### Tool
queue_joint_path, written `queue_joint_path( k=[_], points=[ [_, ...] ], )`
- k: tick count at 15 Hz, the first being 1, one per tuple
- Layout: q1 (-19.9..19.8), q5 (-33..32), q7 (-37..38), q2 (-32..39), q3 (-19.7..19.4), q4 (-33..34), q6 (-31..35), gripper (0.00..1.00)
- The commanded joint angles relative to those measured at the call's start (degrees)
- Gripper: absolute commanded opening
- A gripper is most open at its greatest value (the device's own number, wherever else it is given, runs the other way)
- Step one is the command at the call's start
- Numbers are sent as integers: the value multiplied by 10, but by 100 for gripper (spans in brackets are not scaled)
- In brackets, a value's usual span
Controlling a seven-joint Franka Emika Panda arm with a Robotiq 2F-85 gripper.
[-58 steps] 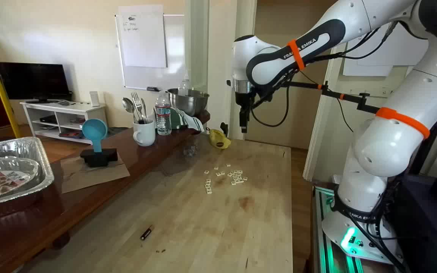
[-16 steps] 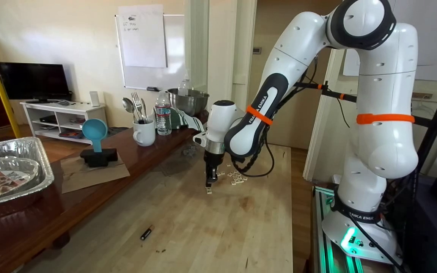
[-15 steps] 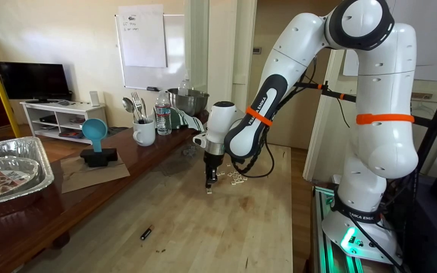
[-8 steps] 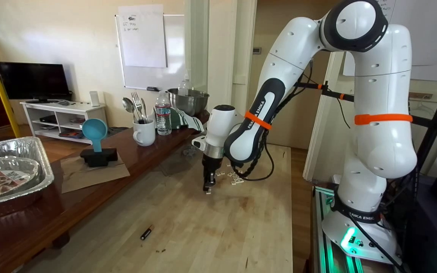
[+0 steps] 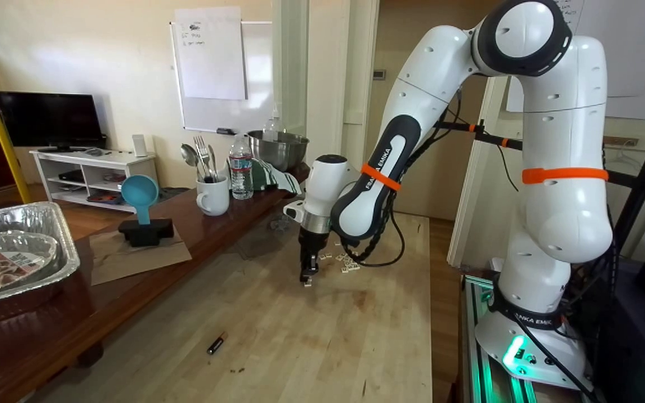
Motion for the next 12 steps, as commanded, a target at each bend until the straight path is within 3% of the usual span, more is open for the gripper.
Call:
queue_joint_path(
  k=[1, 12],
  points=[
    [-26, 7, -28, 17, 15, -15, 4, 0],
    [-44, -9, -44, 17, -5, -23, -46, 0]
  ],
)
